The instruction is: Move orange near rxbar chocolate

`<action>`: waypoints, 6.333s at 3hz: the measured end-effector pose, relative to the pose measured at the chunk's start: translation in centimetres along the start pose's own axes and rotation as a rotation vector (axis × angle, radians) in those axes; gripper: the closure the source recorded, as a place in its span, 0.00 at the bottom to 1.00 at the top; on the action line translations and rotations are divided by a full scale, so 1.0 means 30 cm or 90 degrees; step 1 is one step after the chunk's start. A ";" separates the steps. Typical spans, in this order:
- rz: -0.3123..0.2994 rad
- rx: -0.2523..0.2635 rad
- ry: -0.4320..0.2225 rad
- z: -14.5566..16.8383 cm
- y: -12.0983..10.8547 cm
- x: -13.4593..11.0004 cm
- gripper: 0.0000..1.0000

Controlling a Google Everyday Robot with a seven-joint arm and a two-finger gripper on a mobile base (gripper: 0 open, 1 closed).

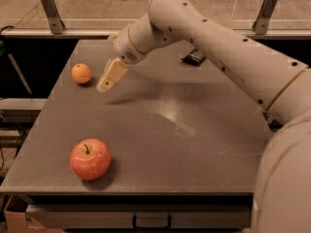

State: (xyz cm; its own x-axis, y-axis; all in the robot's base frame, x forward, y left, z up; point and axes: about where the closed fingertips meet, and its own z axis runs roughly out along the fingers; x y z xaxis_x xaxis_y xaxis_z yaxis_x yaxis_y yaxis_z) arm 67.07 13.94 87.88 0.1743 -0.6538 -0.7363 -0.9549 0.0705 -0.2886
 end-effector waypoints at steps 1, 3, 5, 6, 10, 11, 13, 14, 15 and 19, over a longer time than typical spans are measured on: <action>0.040 -0.001 -0.052 0.115 -0.043 -0.018 0.00; 0.078 -0.039 -0.104 0.271 -0.020 -0.088 0.18; 0.103 -0.046 -0.120 0.300 0.017 -0.105 0.65; 0.106 -0.034 -0.128 0.254 0.019 -0.123 0.88; 0.135 0.168 -0.067 -0.324 -0.049 0.146 1.00; 0.121 0.237 -0.033 -0.461 -0.128 0.204 1.00; 0.095 0.408 0.003 -0.857 -0.342 0.383 1.00; 0.121 0.422 0.000 -0.928 -0.377 0.516 1.00; 0.155 0.396 -0.012 -0.892 -0.396 0.636 1.00; 0.234 0.329 -0.049 -0.746 -0.384 0.849 0.35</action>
Offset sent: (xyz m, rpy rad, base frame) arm 0.0379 0.0805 -0.0272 0.2239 0.1342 -0.0123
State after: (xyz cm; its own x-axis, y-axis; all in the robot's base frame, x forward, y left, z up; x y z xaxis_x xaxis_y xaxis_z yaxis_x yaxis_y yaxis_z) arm 77.12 -20.39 86.14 -0.1073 -0.4632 -0.8797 -0.7196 0.6467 -0.2527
